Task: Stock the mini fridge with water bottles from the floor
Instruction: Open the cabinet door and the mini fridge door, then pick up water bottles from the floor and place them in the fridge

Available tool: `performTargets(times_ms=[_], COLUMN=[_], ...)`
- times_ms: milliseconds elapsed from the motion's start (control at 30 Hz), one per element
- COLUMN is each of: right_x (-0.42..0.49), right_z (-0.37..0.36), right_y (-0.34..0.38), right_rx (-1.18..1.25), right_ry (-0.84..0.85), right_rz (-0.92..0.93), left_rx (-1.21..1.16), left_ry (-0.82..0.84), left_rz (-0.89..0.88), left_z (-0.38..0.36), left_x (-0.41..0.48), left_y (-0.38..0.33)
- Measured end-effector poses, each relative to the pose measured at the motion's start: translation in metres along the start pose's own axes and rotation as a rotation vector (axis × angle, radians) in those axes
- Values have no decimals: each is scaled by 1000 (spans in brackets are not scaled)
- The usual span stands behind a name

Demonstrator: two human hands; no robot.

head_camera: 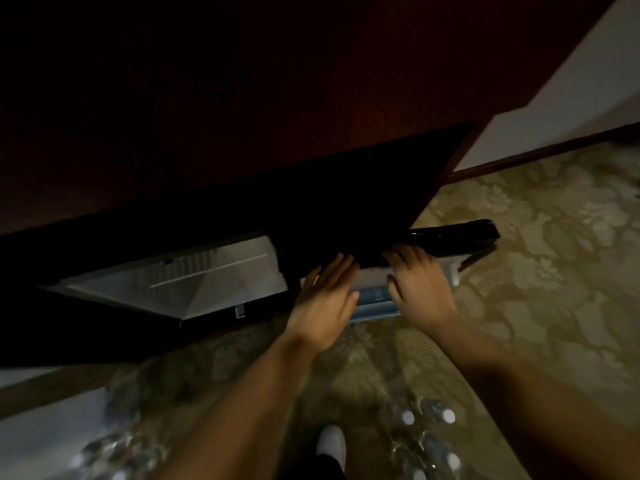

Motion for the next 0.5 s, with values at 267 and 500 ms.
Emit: performTargets(times_ms=[267, 500], right_x=[-9, -20], right_z=[-82, -169], right_y=[120, 218], right_rx=[21, 61], right_ry=[297, 543], right_rz=[188, 231], left_rx=[-256, -493], left_ry=[249, 619], left_rz=[263, 695], left_z=[-33, -92], left_x=[-111, -244], left_y=[97, 194])
Point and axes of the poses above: each hand's wrist, its own x-axis towards the middle knuckle, its own z-axis out of the back of the hand, y = z × x, the point moved 6 cm from there along x, towards the middle knuckle, and after that the axes turned 12 degrees about x, right-handed, at the moved point
